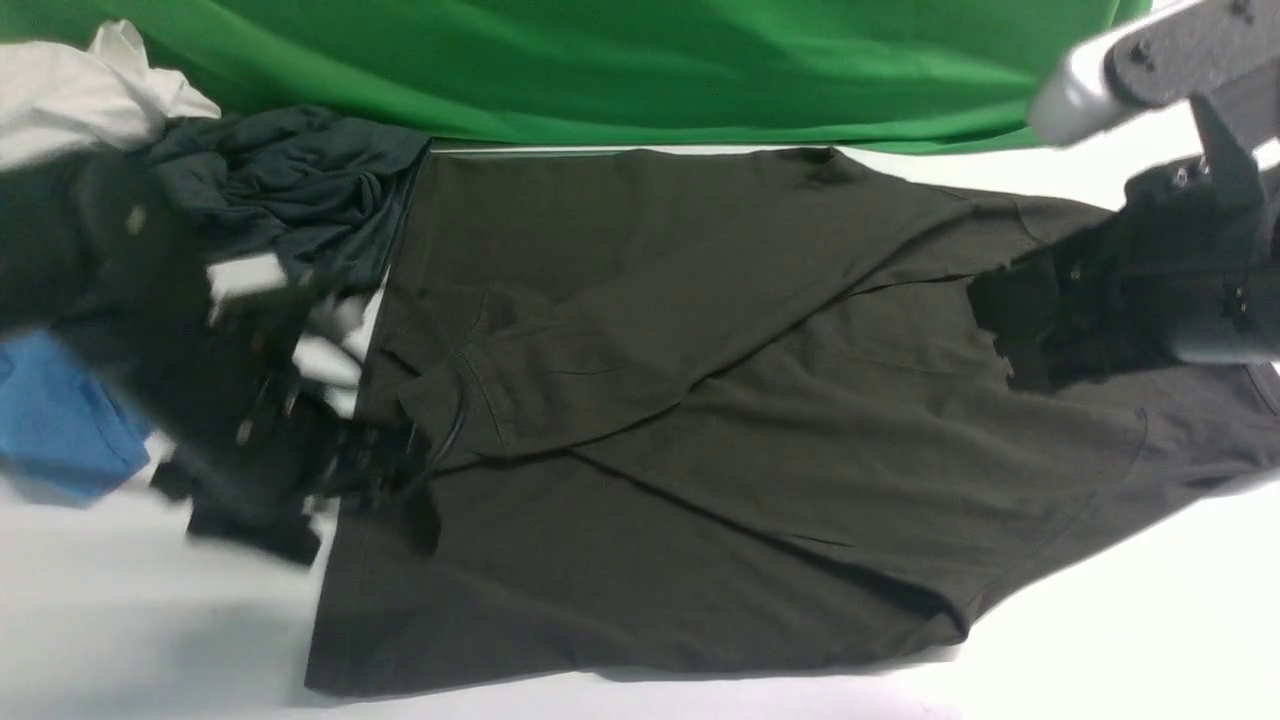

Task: Fold a long-sleeved shirt on a white desktop.
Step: 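Grasp the near edge of the shirt at its hem and shoulder corners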

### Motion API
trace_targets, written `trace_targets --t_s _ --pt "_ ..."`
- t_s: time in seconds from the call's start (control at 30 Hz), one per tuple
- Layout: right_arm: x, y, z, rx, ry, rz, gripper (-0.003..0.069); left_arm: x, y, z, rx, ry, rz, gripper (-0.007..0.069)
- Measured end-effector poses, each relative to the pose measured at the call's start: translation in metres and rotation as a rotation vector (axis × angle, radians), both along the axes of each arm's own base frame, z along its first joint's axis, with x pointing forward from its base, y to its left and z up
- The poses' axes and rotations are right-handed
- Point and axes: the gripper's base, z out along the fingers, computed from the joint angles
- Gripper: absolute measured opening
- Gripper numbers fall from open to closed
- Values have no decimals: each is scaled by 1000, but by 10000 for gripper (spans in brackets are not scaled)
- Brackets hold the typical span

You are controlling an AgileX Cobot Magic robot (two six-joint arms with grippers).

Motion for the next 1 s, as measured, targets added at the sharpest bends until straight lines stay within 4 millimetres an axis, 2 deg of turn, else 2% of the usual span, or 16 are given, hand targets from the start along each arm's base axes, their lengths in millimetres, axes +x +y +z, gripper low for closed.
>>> trace_targets --t_s 0.1,0.2,0.27,0.37,0.47,0.57,0.6,0.63,0.67,0.7,0.73,0.77,0.8,0.83,1.0 --pt "1 0 -1 3 -5 0 243 -24 3 -15 7 31 66 694" --pt "3 2 -2 4 -7 0 243 -39 5 -33 3 50 131 694" --pt "5 3 -4 0 0 0 243 -43 5 -44 -9 42 178 694" --pt "7 4 -7 -2 5 0 243 -41 3 -49 -36 17 227 689" --pt "8 4 -7 -3 2 2 243 -38 1 -52 -57 10 217 647" --pt "8 4 -8 -13 11 3 243 -35 -1 -54 -74 -11 175 508" --pt "7 4 -8 -15 14 3 243 -35 -1 -54 -74 -12 176 497" --pt "7 3 -9 -25 25 2 243 -34 -1 -54 -75 -16 167 448" --pt "6 2 -11 -43 42 -1 243 -34 -1 -55 -72 -21 154 379" --pt "5 -2 -14 -64 77 -18 243 -34 0 -56 -67 -28 132 245" --pt "4 -5 -16 -79 110 -34 243 -34 0 -56 -66 -28 125 214" --pt "5 -9 -18 -97 144 -52 243 -34 0 -57 -64 -34 106 129" --pt "6 -12 -20 -109 167 -64 243 -34 0 -57 -63 -37 93 91" --pt "8 -19 -23 -134 223 -95 243 -34 0 -56 -62 -42 82 62" --pt "22 -30 -34 -184 322 -148 243 -36 0 -47 -59 -56 31 47"
